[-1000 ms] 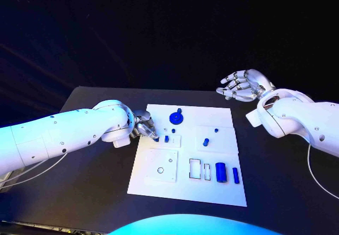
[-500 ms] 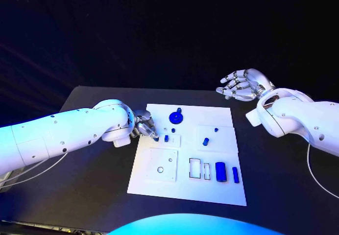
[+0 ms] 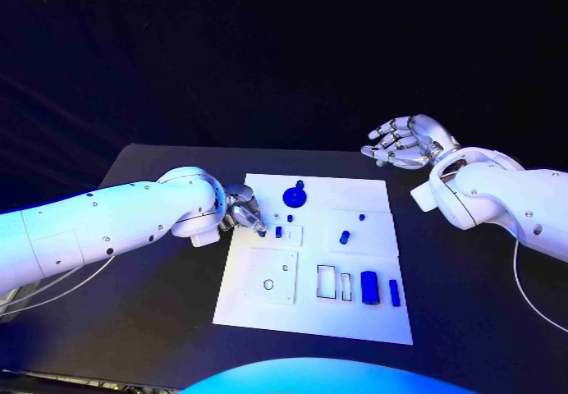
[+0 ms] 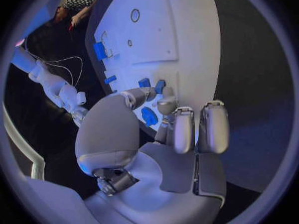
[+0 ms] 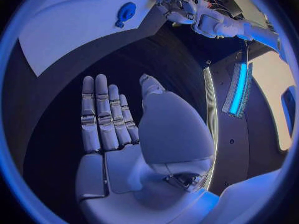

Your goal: Assemble the parts on the task board

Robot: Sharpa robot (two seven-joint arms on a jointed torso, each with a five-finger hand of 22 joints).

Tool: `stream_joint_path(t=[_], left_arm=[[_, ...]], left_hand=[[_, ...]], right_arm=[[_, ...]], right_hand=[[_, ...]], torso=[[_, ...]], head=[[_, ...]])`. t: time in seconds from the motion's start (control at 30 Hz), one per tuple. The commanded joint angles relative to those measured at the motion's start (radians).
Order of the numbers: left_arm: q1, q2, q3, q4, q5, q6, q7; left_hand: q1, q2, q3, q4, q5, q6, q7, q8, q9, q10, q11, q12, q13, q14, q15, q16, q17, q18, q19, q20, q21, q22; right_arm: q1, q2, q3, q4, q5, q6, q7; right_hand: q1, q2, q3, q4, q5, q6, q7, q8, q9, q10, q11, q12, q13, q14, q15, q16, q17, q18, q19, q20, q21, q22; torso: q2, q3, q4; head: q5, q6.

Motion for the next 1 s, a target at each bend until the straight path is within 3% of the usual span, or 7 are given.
stream_joint_path(t=[0.03,0.23,0.7,1.0], left_arm=[[-0.002,0.005,-0.001,0.002,0.018,0.007,0.007],[-0.002,0.008,-0.001,-0.004,0.016,0.002,0.007],[-0.002,0.017,-0.008,-0.019,0.01,-0.001,0.005],[-0.002,0.017,-0.01,-0.02,0.006,0.014,0.003]], left_hand=[[-0.002,0.005,0.055,-0.06,-0.002,0.014,-0.023,0.0,0.001,0.006,0.0,0.002,0.001,0.062,-0.008,0.003,0.088,-0.013,0.005,0.0,0.005,0.026],[-0.012,0.004,0.038,-0.05,-0.006,0.015,-0.025,-0.002,0.003,0.005,-0.001,0.001,0.001,0.061,-0.01,0.002,0.085,-0.013,0.003,-0.002,0.004,0.025],[-0.053,0.008,-0.066,0.014,-0.01,0.03,-0.028,-0.018,0.009,-0.002,-0.003,0.001,0.007,0.06,-0.012,0.003,0.084,-0.013,0.003,-0.005,0.001,0.024],[-0.054,0.001,-0.087,0.022,-0.011,0.033,-0.029,-0.021,0.01,-0.002,-0.004,0.002,0.01,0.061,-0.012,0.004,0.086,-0.012,0.003,-0.005,0.0,0.024]], right_arm=[[0.0,0.0,0.0,0.002,-0.004,0.011,0.014],[0.0,-0.001,0.0,0.002,-0.004,0.01,0.014],[0.0,-0.003,0.0,0.004,-0.006,0.005,0.01],[0.0,-0.004,0.0,0.005,-0.006,0.005,0.009]], right_hand=[[-0.001,0.006,0.003,0.0,0.006,-0.003,0.059,0.006,-0.001,-0.004,-0.001,0.003,-0.001,0.001,0.002,-0.003,-0.002,0.011,0.003,0.006,-0.003,-0.001],[-0.001,0.006,0.003,0.0,0.006,-0.003,0.059,0.006,-0.001,-0.004,-0.001,0.003,-0.001,0.001,0.002,-0.003,-0.002,0.011,0.003,0.006,-0.003,-0.001],[-0.003,0.006,0.003,0.001,0.007,-0.003,0.059,0.007,-0.002,-0.004,-0.001,0.004,-0.004,0.002,0.002,-0.005,-0.002,0.011,0.003,0.006,-0.003,-0.004],[-0.003,0.006,0.003,0.001,0.007,-0.003,0.059,0.007,-0.002,-0.004,-0.001,0.004,-0.004,0.002,0.002,-0.005,-0.002,0.011,0.003,0.006,-0.003,-0.004]], torso=[[0.0,0.0003,-0.0004],[0.0,0.0006,0.0002],[0.001,0.0001,-0.0003],[0.0,-0.0003,0.0003]], head=[[-0.001,-0.001],[-0.002,0.0],[-0.006,-0.004],[-0.006,-0.006]])
